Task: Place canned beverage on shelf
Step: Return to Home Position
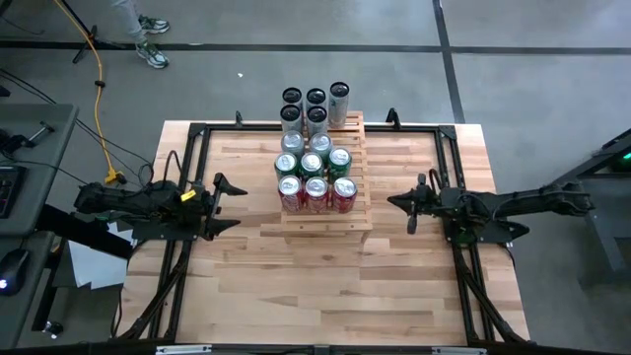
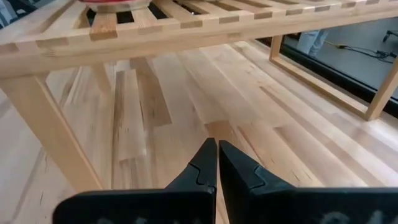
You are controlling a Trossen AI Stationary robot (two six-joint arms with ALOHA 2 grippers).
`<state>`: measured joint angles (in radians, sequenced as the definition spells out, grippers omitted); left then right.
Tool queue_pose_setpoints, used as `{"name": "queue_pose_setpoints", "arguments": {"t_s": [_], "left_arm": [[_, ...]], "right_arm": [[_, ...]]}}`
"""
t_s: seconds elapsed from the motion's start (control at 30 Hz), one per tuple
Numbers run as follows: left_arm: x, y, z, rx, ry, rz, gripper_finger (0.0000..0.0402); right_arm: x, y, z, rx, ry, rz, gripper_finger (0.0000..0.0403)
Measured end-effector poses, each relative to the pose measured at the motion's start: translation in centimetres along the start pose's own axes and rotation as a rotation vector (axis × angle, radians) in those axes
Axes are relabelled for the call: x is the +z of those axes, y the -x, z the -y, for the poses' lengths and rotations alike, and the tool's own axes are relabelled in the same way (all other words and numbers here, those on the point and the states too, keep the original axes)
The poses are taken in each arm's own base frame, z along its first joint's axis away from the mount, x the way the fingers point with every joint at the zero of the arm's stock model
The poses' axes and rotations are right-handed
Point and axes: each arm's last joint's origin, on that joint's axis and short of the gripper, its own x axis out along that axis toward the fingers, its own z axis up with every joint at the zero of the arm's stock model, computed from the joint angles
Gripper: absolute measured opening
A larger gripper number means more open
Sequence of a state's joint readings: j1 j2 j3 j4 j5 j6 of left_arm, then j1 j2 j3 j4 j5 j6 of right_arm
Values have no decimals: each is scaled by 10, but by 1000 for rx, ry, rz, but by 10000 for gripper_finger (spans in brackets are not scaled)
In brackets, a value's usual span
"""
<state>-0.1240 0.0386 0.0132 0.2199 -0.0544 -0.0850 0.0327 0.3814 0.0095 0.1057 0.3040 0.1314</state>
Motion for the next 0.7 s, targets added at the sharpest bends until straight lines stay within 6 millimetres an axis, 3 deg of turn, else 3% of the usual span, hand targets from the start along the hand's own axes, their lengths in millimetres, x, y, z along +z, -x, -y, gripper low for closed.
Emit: {"name": "queue_pose_setpoints", "arguments": {"t_s": [0.2, 0.5, 0.7], "left_arm": [[2, 2, 1, -6, 3, 23, 394], [-4, 2, 1, -6, 0, -37, 394], [-3, 2, 1, -5, 1, -33, 394]], "right_arm": [[5, 7, 2, 10, -20, 63, 0], [26, 28, 5, 44, -110, 350, 0], [23, 27, 5, 45, -101, 321, 0]]}}
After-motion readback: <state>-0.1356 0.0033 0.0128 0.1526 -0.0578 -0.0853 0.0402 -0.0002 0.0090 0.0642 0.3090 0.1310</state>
